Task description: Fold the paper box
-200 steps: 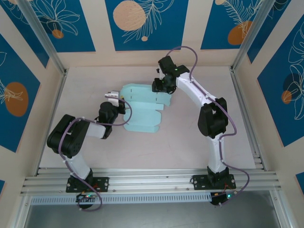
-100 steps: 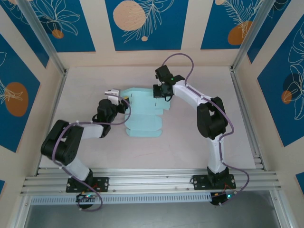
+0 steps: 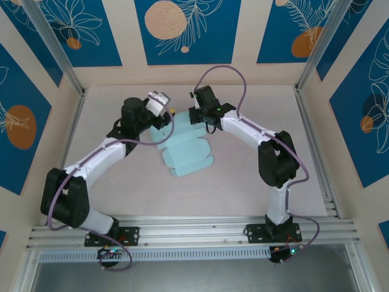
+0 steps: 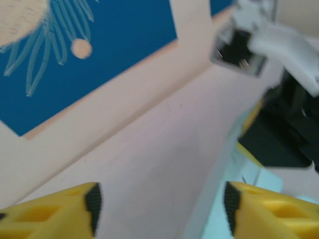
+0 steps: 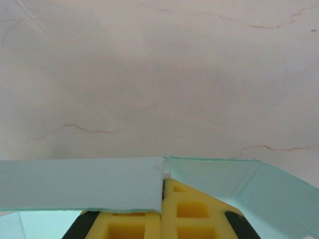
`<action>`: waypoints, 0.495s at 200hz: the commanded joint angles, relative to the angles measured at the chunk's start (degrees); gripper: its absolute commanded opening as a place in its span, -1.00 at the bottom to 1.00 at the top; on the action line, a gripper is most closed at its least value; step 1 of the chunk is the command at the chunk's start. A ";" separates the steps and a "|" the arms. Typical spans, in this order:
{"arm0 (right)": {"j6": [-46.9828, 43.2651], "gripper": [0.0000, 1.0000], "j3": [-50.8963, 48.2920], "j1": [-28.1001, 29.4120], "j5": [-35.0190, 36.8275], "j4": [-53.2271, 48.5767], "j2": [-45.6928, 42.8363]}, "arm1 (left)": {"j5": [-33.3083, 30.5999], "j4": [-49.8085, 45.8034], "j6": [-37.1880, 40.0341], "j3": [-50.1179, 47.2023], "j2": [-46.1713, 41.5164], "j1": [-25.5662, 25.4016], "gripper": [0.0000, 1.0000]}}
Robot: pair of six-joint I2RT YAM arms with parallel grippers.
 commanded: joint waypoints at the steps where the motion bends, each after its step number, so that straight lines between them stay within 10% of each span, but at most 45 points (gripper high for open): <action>1: -1.34 -0.93 -1.16 0.38 0.79 2.56 -1.78 | 4.39 -11.00 10.63 2.89 2.90 -0.52 0.18; 99: 0.20 -0.92 -3.05 0.47 -0.14 5.07 -2.23 | 0.90 -11.32 17.71 6.77 9.54 -2.80 -0.28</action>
